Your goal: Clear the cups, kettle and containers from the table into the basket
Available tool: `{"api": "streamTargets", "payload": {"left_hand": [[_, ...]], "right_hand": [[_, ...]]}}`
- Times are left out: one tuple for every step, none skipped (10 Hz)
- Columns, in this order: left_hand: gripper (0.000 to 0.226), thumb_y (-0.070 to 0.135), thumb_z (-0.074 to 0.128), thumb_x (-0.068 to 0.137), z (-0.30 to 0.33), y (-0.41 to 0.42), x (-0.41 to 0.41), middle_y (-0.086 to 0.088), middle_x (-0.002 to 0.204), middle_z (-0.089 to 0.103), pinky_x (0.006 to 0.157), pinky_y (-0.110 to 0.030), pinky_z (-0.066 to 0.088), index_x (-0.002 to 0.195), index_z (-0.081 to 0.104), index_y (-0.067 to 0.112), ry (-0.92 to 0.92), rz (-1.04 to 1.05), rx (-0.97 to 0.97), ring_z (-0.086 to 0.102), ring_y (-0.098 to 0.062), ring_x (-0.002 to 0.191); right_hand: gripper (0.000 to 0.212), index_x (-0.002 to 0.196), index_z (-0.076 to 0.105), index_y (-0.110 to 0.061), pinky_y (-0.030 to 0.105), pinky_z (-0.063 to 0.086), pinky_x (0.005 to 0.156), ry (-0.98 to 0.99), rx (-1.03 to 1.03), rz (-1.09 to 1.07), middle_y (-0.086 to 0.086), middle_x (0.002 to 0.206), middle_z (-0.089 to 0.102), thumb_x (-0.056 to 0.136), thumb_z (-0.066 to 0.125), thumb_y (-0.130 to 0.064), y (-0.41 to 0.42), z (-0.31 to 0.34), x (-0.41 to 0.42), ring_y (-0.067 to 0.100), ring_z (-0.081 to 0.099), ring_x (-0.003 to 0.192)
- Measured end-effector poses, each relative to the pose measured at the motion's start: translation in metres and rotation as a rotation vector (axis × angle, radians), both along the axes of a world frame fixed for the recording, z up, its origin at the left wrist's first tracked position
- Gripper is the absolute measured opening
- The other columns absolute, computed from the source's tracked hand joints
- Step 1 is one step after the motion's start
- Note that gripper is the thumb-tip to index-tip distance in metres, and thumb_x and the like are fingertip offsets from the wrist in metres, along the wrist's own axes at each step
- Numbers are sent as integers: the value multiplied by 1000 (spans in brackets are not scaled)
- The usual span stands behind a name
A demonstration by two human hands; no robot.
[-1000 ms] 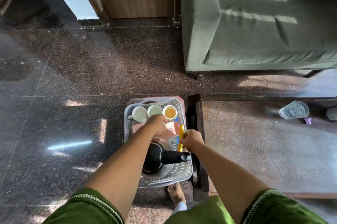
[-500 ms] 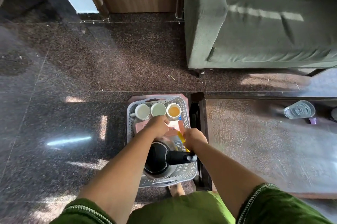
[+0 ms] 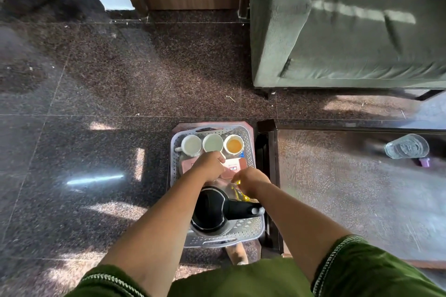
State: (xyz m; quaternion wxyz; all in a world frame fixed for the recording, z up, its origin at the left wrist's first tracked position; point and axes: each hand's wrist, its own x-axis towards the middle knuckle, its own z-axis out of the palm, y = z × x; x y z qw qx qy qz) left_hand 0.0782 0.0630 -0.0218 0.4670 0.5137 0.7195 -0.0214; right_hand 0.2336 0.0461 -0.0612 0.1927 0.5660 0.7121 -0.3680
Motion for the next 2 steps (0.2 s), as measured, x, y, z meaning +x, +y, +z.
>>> {"api": "streamTargets", "payload": {"left_hand": [[27, 13, 62, 83, -4, -1, -2, -6, 118, 64, 87, -30, 49, 109, 62, 21, 0, -17, -8, 60, -22, 104], [28, 14, 61, 83, -4, 0, -2, -5, 120, 63, 89, -30, 49, 109, 63, 22, 12, -23, -18, 59, -22, 106]], "right_hand": [[40, 125, 63, -24, 37, 51, 100, -67, 23, 116, 3, 129, 63, 93, 49, -5, -2, -5, 0, 23, 62, 114], [36, 124, 62, -11, 39, 55, 91, -147, 39, 282, 10, 122, 64, 89, 52, -4, -1, -1, -2, 27, 63, 110]]}}
